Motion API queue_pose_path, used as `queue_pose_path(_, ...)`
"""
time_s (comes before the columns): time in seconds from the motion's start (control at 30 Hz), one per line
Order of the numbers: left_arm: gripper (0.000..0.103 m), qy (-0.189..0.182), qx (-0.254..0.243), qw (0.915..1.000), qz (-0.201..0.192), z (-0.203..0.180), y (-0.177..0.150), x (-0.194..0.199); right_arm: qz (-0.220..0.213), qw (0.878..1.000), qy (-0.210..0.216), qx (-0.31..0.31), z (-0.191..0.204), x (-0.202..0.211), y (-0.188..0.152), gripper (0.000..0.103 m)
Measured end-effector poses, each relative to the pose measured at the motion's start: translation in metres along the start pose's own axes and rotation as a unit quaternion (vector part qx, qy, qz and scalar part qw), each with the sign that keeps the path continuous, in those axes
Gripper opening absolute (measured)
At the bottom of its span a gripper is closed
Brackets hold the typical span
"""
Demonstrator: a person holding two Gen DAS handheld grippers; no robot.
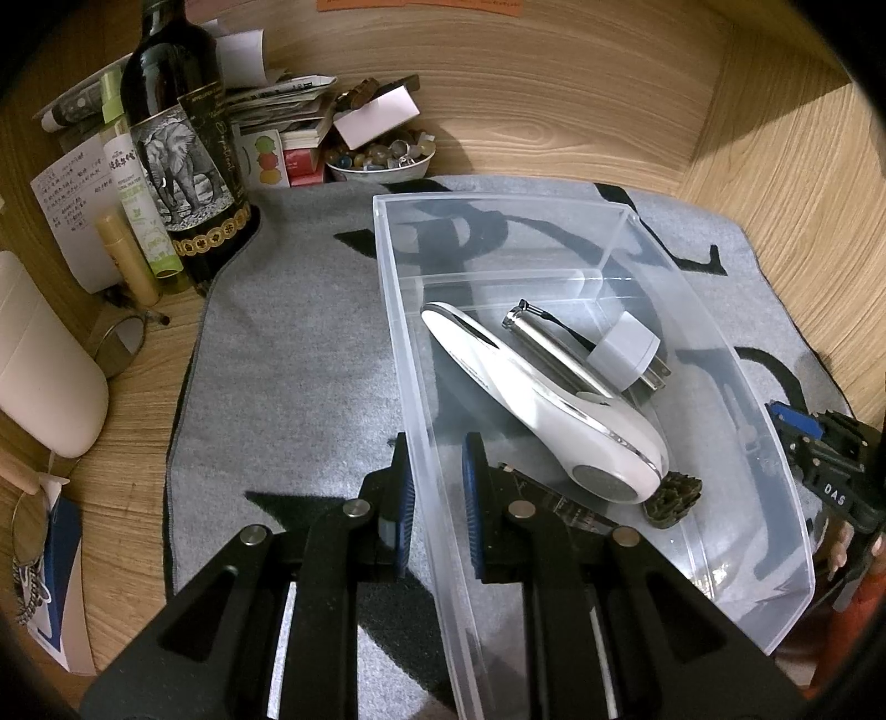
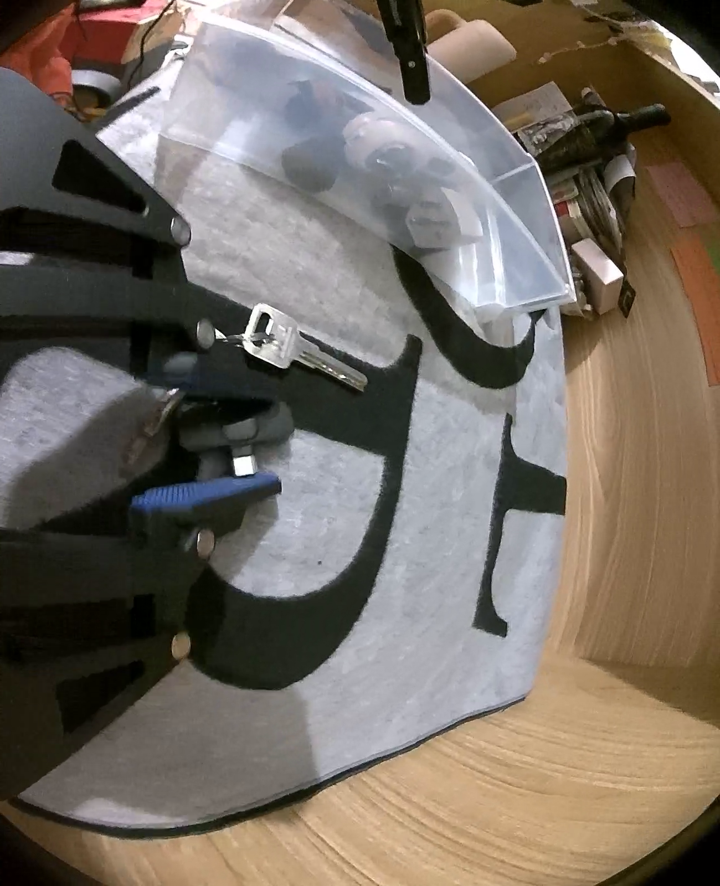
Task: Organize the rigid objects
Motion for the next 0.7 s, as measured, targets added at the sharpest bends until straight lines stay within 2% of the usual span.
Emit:
queue_pose_path(0.17,0.014,0.0,0.0,1.0,0.001,0.001,0.0,0.0,-0.013,1.0,0.012,-0.023,-0.004,0.005,0.007,0.023)
queue_pose_path(0.33,0.014,0.0,0.0,1.0,0.0,0.001,0.001,0.0,-0.054,0.998,0.015,-0.018,0.003,0.027,0.024,0.023)
queue_pose_path(0.5,0.014,-0.001,0.001,1.0,0.0,0.0,0.001,0.0,-0.096,0.995,0.037,0.005,0.026,0.049,0.046,0.023)
queue_pose_path(0.7,0.014,-0.001,0.001,1.0,0.0,-0.001,0.001,0.0,-0.122,0.989,0.08,0.038,0.066,0.061,0.066,0.023)
Point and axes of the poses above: each gripper's, at about its wrist camera, not at the fingertips, and x roughly against the way its jaws point, z to its left, y to its top, the point moved 4 cm from there along -x, roughly the way its jaws point, and after that the axes turned 4 degrees about z, right-handed, at the moved point
